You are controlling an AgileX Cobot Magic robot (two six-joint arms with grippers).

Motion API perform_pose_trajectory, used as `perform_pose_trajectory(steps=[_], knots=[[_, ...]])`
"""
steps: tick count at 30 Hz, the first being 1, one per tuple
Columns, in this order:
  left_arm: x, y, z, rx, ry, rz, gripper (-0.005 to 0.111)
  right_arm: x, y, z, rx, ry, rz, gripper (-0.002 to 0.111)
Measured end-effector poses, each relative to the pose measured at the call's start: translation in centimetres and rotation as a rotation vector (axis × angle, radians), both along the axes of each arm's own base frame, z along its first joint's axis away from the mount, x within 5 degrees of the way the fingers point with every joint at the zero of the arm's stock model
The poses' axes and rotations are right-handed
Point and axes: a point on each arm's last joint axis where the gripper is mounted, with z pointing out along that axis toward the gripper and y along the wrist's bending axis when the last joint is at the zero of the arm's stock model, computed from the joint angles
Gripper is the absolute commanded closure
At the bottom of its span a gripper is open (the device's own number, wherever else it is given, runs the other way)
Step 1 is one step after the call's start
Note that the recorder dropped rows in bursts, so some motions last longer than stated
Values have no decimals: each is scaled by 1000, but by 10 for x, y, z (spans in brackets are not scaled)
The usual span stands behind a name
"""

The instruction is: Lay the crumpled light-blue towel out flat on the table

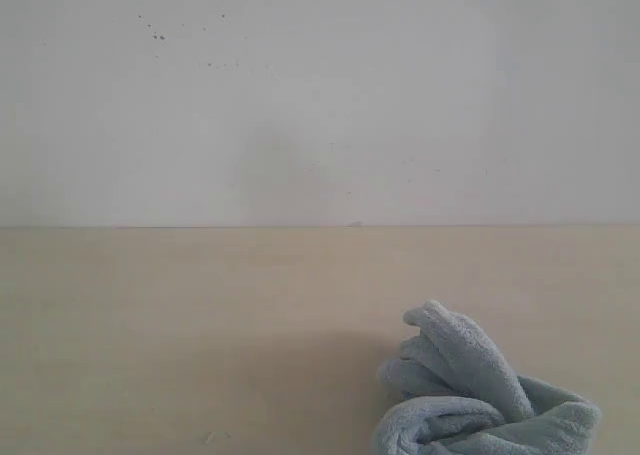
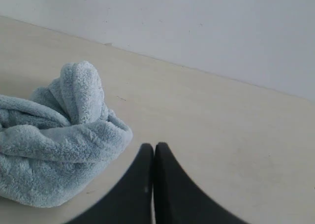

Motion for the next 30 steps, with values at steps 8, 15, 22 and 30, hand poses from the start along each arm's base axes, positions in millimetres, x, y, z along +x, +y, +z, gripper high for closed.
perform_pose_trajectory(steps=[8, 15, 22, 30], knots=[[0, 1, 0, 89, -12, -10, 103, 0, 0, 0, 0, 0, 0, 109], [1, 2, 5, 170, -79, -18, 103, 0, 0, 0, 0, 0, 0, 109], [3, -1, 23, -333, -218, 28, 103, 0, 0, 0, 2, 0, 0, 109], [3, -1, 27, -637, -211, 57, 103, 1, 0, 7, 15, -76, -8, 109]])
